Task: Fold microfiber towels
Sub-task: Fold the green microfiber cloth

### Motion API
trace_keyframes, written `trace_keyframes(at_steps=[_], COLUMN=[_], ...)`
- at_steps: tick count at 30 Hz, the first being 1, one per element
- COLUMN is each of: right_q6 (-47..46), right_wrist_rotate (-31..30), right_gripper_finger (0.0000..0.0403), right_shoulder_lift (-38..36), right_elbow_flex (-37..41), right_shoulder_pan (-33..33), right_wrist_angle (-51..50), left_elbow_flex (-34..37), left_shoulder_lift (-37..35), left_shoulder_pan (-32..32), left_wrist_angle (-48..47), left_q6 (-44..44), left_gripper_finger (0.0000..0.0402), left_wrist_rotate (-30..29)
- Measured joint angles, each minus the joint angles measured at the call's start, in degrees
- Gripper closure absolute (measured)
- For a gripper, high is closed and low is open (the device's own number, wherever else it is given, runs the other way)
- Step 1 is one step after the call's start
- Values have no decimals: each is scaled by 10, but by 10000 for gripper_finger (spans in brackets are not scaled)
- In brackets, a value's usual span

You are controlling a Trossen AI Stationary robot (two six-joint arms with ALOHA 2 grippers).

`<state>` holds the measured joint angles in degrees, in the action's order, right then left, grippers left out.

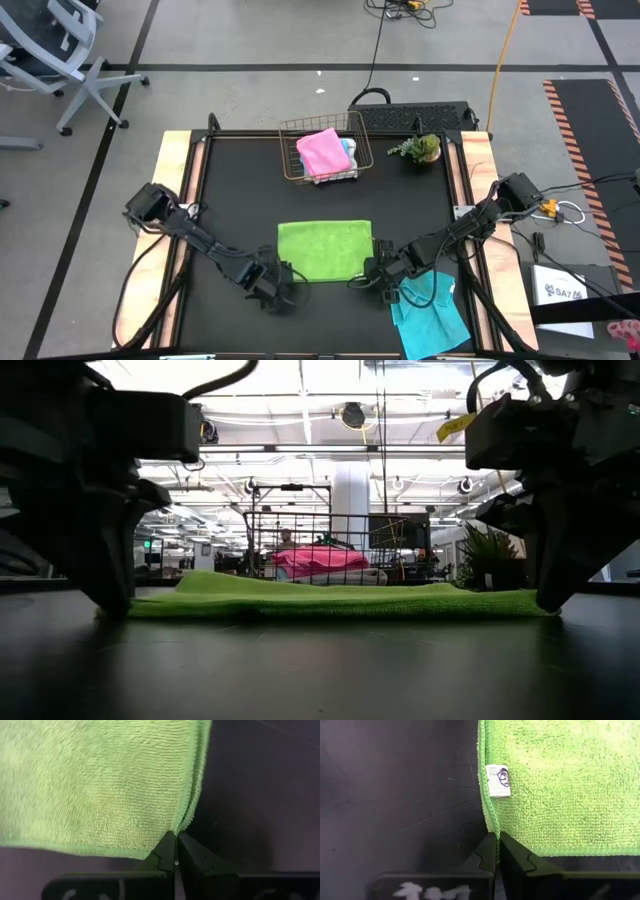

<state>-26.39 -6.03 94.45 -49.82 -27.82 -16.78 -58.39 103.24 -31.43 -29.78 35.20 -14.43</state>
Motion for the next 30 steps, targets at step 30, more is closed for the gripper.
trace_keyframes(at_steps=[30], right_q6=[-38], right_wrist_rotate=[-1], right_gripper_finger=[403], right_shoulder_lift=[-116], right_elbow_flex=[0], right_shoulder_pan=[94], right_wrist_angle=[-83], left_elbow_flex=[-1], left_shoulder_lift=[-114], left_shoulder_pan=[128], left_wrist_angle=[-92], left_q6=[42], left_gripper_finger=[401], left_wrist_rotate=[36])
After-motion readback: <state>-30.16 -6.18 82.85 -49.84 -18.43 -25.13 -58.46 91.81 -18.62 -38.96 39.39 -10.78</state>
